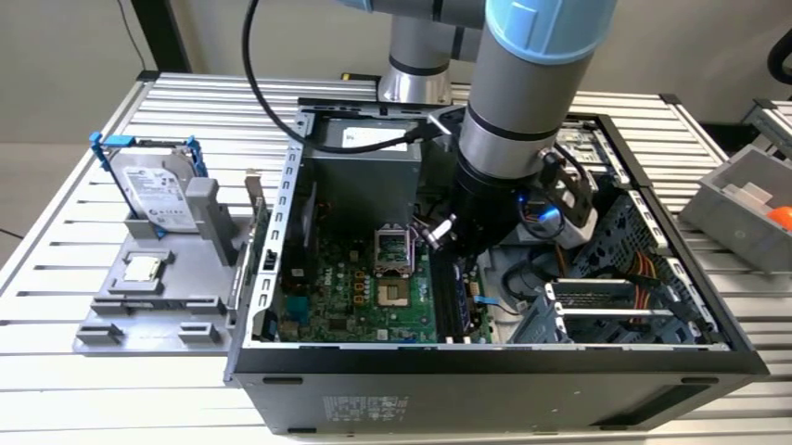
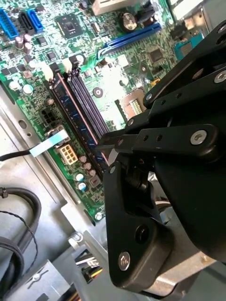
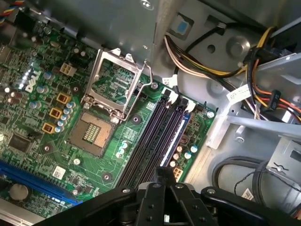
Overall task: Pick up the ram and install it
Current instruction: 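Press down the ram until it locks into place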
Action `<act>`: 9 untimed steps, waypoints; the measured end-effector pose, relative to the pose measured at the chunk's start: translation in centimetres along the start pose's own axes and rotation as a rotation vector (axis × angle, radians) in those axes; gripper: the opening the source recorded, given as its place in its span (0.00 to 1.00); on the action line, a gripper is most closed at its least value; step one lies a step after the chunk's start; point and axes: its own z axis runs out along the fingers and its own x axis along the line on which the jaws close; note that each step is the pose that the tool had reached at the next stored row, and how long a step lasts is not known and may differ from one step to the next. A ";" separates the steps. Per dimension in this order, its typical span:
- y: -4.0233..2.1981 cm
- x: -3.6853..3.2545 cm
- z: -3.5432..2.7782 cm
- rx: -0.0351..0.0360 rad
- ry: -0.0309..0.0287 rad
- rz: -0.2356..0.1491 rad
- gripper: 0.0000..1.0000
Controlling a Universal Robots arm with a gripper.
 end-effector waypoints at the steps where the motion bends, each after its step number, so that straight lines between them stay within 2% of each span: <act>1: 0.00 0.00 0.00 -0.0003 0.0001 -0.010 0.00; 9: 0.00 -0.01 0.00 -0.0028 0.0005 -0.079 0.00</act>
